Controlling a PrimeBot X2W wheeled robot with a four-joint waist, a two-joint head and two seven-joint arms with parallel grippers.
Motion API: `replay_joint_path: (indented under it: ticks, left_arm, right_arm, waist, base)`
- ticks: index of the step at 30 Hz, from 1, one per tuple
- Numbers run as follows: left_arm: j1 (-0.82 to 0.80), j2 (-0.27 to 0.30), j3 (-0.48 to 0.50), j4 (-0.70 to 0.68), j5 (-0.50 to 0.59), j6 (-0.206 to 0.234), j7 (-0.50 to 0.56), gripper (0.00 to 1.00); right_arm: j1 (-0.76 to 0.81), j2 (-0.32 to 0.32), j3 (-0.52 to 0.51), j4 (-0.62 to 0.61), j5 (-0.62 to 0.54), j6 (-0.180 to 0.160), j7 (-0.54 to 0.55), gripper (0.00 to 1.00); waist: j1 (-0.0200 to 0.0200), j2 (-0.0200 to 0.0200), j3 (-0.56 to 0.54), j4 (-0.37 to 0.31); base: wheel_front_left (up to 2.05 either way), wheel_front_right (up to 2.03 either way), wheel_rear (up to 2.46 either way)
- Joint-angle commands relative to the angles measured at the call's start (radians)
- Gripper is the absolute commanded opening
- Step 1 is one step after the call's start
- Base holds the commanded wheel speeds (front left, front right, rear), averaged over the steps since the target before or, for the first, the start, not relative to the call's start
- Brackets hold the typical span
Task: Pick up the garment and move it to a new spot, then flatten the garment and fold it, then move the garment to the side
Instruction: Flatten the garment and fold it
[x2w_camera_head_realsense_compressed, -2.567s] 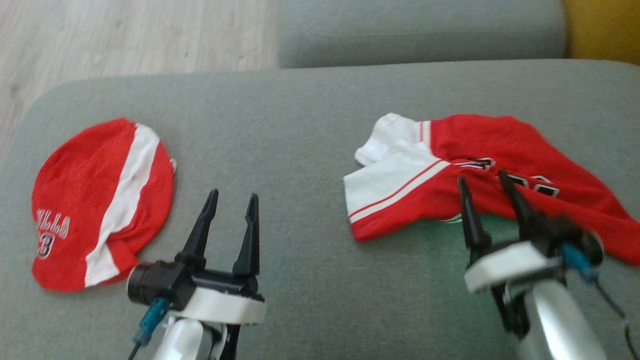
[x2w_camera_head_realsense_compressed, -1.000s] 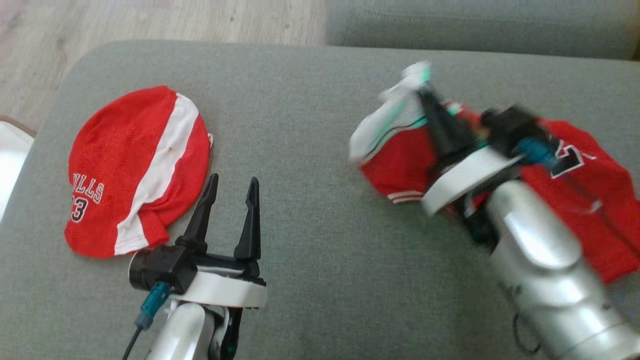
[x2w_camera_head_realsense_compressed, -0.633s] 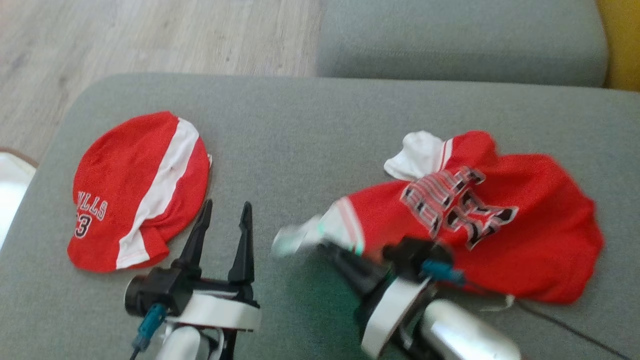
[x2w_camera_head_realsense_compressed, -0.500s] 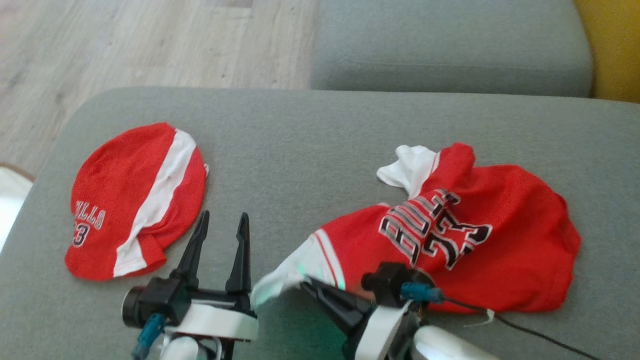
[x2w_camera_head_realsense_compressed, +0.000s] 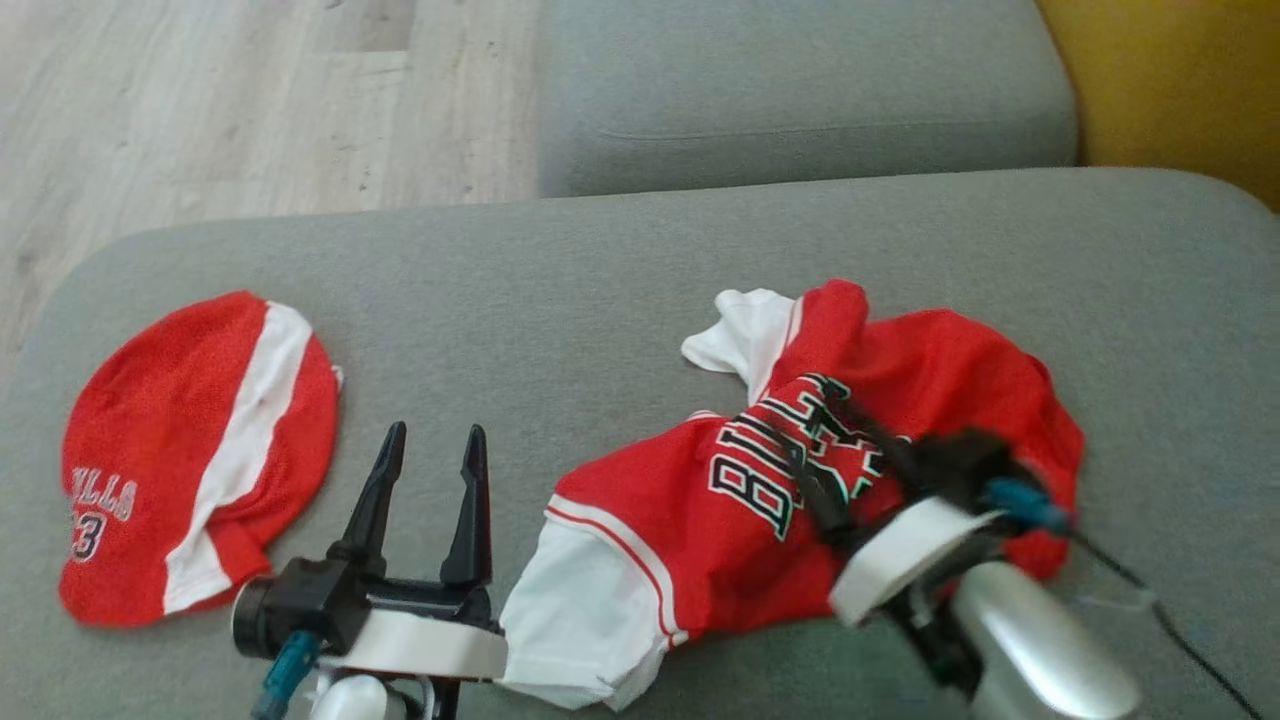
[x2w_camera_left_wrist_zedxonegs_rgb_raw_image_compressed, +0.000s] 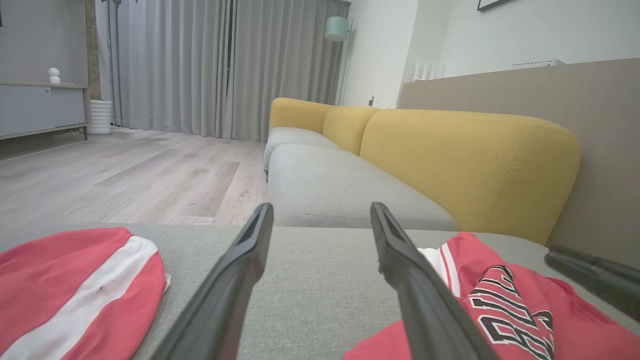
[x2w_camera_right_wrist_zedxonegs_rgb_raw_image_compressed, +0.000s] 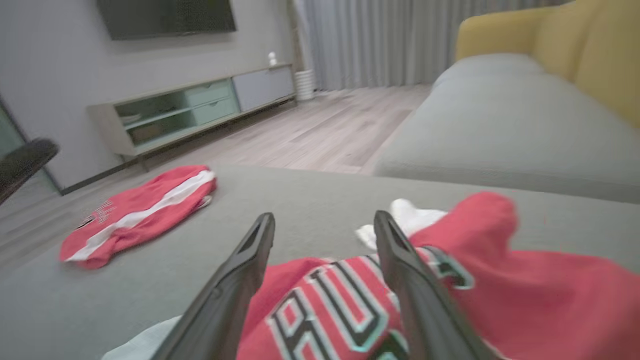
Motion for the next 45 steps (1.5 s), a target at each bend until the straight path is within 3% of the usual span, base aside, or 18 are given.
replay_joint_path:
  ticks: [1, 7, 11, 25, 32, 44, 45]
  left_arm:
    - [-0.029, -0.001, 0.036, -0.041, 0.007, -0.002, -0.008, 1.00]
    - [-0.035, -0.001, 0.041, -0.069, 0.001, 0.001, -0.008, 1.00]
    - [-0.034, -0.001, 0.038, -0.084, -0.002, 0.004, -0.008, 1.00]
    - [-0.042, -0.001, 0.013, -0.089, -0.013, 0.006, -0.008, 1.00]
    - [-0.053, -0.001, 0.010, -0.080, -0.010, 0.000, -0.008, 1.00]
    - [-0.083, -0.001, -0.001, -0.059, 0.009, -0.012, -0.008, 1.00]
    - [-0.084, -0.001, 0.000, -0.058, 0.010, -0.013, -0.008, 1.00]
  right_arm:
    - [0.006, 0.011, -0.080, -0.035, -0.050, 0.007, -0.030, 1.00]
    - [0.095, 0.062, -0.448, -0.133, -0.222, 0.007, -0.073, 1.00]
    - [0.184, 0.098, -0.582, -0.208, -0.287, 0.007, -0.079, 1.00]
    - [0.281, 0.109, -0.652, -0.187, -0.246, 0.007, -0.064, 1.00]
    - [0.263, 0.109, -0.679, -0.046, -0.197, 0.007, -0.015, 1.00]
    - [0.070, 0.109, -0.670, 0.249, -0.150, 0.007, -0.055, 1.00]
    - [0.058, 0.109, -0.667, 0.268, -0.148, 0.007, -0.058, 0.43]
  waist:
    - [0.0001, 0.0000, 0.003, -0.024]
    - [0.0001, 0.0000, 0.013, -0.064]
    - [0.0001, 0.0000, 0.019, -0.083]
    - [0.0001, 0.0000, 0.046, -0.088]
    - [0.0001, 0.0000, 0.076, -0.074]
    - [0.0001, 0.0000, 0.118, -0.038]
    - [0.0001, 0.0000, 0.119, -0.037]
  base:
    - [0.00, 0.00, 0.00]
    - [0.00, 0.00, 0.00]
    - [0.00, 0.00, 0.00]
    - [0.00, 0.00, 0.00]
    - [0.00, 0.00, 0.00]
    - [0.00, 0.00, 0.00]
    - [0.00, 0.00, 0.00]
